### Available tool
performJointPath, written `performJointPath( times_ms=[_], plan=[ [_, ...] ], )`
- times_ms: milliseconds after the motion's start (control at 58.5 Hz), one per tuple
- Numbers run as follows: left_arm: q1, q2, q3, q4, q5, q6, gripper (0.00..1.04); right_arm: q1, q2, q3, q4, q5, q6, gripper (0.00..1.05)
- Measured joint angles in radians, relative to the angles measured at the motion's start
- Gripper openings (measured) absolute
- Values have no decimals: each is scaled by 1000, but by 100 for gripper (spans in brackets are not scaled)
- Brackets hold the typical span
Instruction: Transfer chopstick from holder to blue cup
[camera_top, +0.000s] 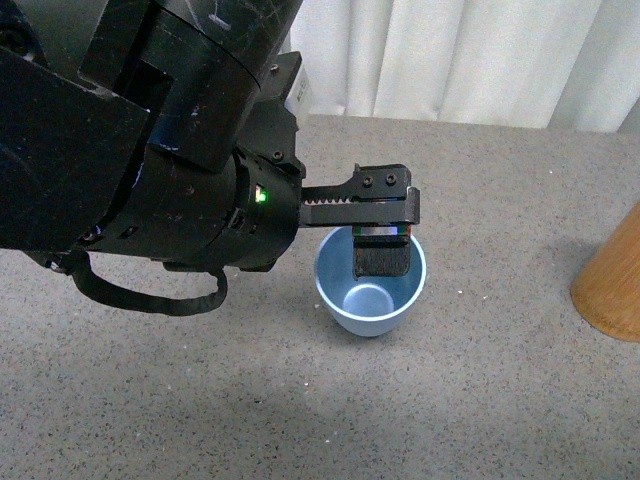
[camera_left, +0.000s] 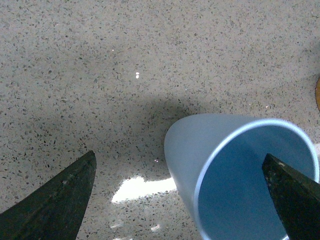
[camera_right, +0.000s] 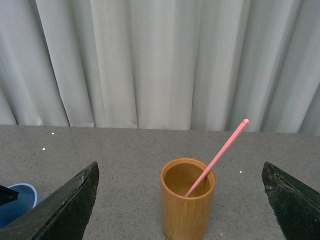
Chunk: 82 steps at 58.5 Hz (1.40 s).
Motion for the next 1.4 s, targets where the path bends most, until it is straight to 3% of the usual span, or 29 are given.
performJointPath(
  times_ms=[325,581,650,684,770,821,958,1009,1112,1163,1231,1402],
  plan=[
    [8,-12,0,3,-2,-29,98,0,0,0,0,0,0,95],
    [85,-124,-57,40,-22,-105,98,0,0,0,0,0,0,95],
    [108,-136,-203,417,-258,35,85,0,0,0,0,0,0,95],
    [129,-151,-276,572,-301,104,80,0,0,0,0,-2,0,95],
    [241,-265,-465,879,-259,269,64,0,0,0,0,1,0,95],
    [330,-380,-554,936,-188,325,53,0,0,0,0,1,0,95],
    [524,-665,-746,799,0,373,29,0,0,0,0,-1,0,95],
    [550,-771,-793,711,1,378,22,0,0,0,0,0,0,95],
    [561,-1150,-838,355,19,386,4,0,0,0,0,-1,0,95],
    [560,-1440,-838,85,25,391,4,0,0,0,0,0,0,95],
    [562,-1751,-838,-163,24,395,4,0,0,-1,0,3,0,95],
    [562,-1833,-838,-202,23,397,4,0,0,-1,0,0,0,95]
  ],
)
